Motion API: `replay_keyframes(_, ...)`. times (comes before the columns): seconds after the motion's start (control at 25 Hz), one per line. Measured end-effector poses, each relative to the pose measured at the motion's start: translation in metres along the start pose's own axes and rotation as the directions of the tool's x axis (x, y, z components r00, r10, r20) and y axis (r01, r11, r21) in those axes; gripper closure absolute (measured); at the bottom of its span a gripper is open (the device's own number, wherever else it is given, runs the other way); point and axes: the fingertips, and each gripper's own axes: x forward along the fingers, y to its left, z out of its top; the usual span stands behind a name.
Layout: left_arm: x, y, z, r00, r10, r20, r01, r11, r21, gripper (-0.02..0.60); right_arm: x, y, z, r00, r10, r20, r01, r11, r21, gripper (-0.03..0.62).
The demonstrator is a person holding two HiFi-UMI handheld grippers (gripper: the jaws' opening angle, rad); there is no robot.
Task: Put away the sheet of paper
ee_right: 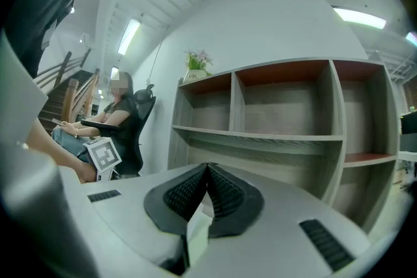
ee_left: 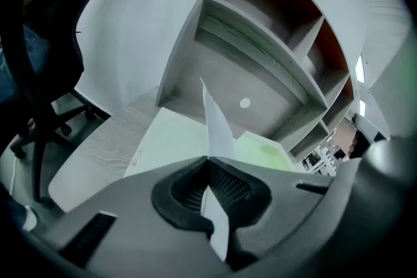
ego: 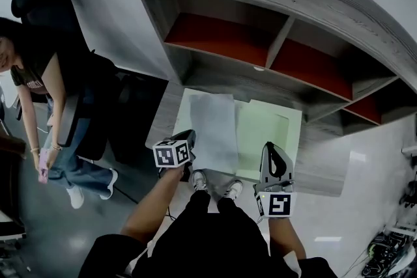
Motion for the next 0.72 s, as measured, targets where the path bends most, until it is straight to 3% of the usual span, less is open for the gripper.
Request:
replay_keyframes(0.28, 0.032, 0.027, -0.011, 0.990, 0.089, -0.108, -0.070, 0.983, 0.170, 0.575, 0.007, 0.008, -0.017, 0.999, 0.000, -0.040, 0.000, 1.000, 0.002, 0.577)
replay_keyframes(0.72, 0.060, 0.039, -0.022, 0.973, 0.168, -0.161, -0.082, 0.895, 0.438, 0.575, 0.004, 0.007, -0.044, 0.995, -0.009, -0.095, 0.011, 1.000, 0.021, 0.577)
